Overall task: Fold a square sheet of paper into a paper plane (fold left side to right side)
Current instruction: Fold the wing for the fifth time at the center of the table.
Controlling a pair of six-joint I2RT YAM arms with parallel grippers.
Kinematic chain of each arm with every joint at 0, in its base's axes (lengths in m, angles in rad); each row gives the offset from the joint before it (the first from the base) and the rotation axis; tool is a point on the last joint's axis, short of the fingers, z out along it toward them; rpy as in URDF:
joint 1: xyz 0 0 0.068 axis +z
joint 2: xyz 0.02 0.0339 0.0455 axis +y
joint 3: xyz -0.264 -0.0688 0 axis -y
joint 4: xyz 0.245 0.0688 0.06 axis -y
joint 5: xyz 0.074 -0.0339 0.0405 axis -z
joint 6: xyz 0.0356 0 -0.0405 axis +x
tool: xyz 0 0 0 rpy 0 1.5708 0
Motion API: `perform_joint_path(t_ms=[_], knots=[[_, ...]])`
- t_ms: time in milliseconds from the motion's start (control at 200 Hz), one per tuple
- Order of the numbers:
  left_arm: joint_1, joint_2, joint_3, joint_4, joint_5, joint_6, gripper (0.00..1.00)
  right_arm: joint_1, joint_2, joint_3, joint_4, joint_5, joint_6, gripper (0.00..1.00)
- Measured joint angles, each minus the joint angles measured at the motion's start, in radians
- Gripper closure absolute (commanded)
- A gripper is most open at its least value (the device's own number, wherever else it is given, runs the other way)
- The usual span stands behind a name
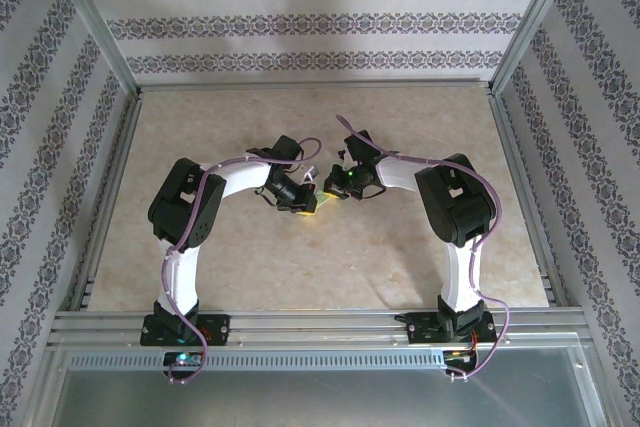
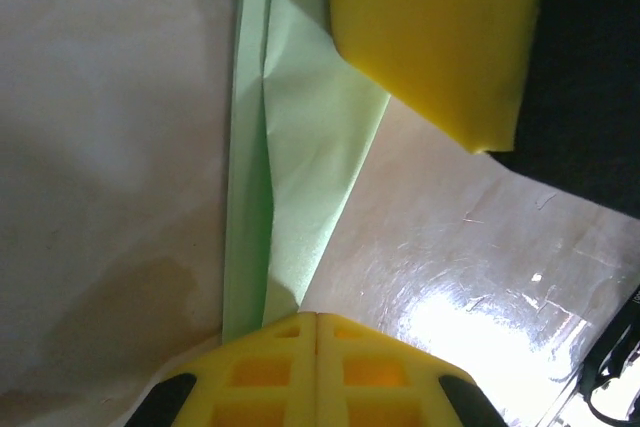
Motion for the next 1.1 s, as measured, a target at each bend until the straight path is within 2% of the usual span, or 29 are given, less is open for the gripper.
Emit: perform_joint_path(t_ms=[1099], knots=[[0.007, 0.0, 0.0, 0.0, -0.01, 0.0, 0.95, 0.002, 0.011, 0.029, -0.048, 0.008, -0.059, 1.0]])
